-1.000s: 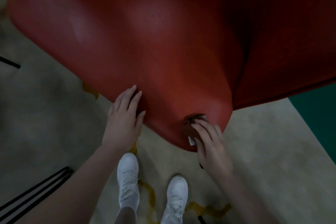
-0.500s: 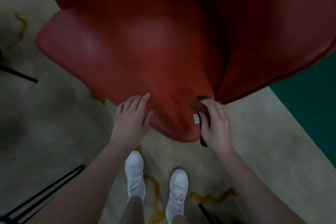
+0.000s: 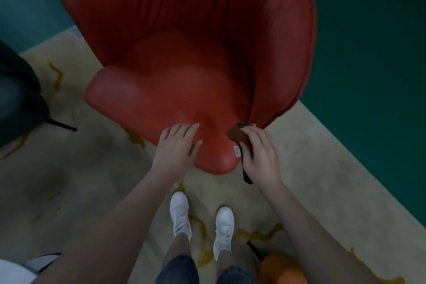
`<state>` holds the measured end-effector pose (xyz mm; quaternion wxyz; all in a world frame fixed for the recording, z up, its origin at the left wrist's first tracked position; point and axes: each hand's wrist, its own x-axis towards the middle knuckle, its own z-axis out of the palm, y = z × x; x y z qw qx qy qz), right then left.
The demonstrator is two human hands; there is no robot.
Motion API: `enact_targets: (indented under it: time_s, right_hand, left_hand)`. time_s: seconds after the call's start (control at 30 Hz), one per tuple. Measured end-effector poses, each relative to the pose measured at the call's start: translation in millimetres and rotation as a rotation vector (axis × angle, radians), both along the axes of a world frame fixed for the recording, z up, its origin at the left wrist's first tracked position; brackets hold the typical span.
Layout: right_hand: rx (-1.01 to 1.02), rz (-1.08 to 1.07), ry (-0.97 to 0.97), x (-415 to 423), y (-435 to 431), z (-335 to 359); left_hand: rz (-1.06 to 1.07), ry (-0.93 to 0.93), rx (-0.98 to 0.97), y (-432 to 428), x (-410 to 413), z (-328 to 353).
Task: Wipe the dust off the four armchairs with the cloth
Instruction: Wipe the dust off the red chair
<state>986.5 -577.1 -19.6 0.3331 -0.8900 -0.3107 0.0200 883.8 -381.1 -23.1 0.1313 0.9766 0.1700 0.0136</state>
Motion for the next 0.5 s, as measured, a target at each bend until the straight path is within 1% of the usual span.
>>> enact_targets:
  time_s: [0.2, 0.33, 0.5]
  right_hand:
    - [0.028, -0.08, -0.016, -4.5, -16.5, 64.1]
    - [0.012, -0.187, -0.023, -13.5, -32.4, 96.6]
    - [0.007, -0.296, -0.017, -25.7, -52.6, 139.2]
  left_hand:
    - [-0.067, -0.002, -0.046, -17.0, 11.6, 61.4]
    - [-0.182, 0.031, -0.079, -28.1, 23.5, 96.6]
    - [-0.319, 0.016, -0.088, -41.6, 36.0, 133.5]
